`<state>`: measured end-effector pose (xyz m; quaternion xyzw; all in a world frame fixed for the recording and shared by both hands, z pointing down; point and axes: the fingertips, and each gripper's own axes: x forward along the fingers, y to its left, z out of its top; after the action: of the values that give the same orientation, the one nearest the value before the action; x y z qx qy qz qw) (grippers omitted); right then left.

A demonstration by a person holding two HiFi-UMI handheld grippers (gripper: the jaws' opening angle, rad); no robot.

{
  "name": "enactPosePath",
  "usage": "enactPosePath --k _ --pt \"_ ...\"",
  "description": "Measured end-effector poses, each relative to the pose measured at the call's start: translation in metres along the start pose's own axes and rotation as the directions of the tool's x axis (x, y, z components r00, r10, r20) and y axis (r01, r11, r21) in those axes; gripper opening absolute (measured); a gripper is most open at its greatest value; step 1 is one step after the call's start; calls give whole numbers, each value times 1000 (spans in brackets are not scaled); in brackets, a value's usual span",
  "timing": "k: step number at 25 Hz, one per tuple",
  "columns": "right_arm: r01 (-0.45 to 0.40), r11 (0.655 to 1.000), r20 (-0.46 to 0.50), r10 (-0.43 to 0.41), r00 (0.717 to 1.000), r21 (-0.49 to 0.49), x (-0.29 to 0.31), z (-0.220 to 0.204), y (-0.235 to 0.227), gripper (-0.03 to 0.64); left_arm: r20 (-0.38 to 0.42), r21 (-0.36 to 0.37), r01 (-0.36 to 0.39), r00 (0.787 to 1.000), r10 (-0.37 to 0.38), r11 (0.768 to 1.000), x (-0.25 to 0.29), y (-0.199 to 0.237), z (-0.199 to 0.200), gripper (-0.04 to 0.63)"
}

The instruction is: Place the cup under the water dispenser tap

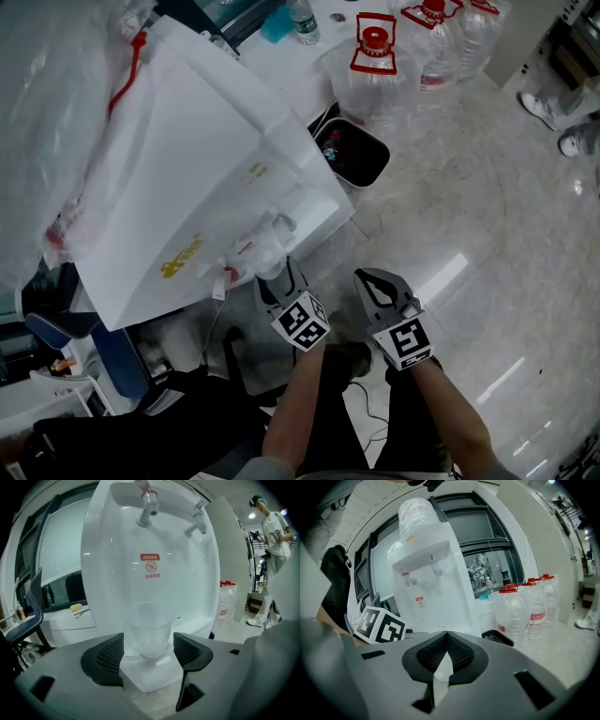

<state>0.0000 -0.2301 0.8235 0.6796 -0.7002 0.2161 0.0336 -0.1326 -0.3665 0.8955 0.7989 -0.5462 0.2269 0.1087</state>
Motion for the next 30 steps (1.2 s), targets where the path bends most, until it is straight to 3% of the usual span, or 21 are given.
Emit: enactPosePath --k 11,20,30 --pt "-7 1000 1 7 1000 8 -19 21 12 11 -16 -9 18 1000 -18 1000 -33 -1 13 318" --pt "-8 1000 -3 8 1000 25 -43 54 25 11 -17 63 106 994 -105 992 -75 -18 51 309" --pt "-11 998 -1 11 1000 57 -72 117 46 11 -12 143 215 976 -216 966 -152 -35 126 188"
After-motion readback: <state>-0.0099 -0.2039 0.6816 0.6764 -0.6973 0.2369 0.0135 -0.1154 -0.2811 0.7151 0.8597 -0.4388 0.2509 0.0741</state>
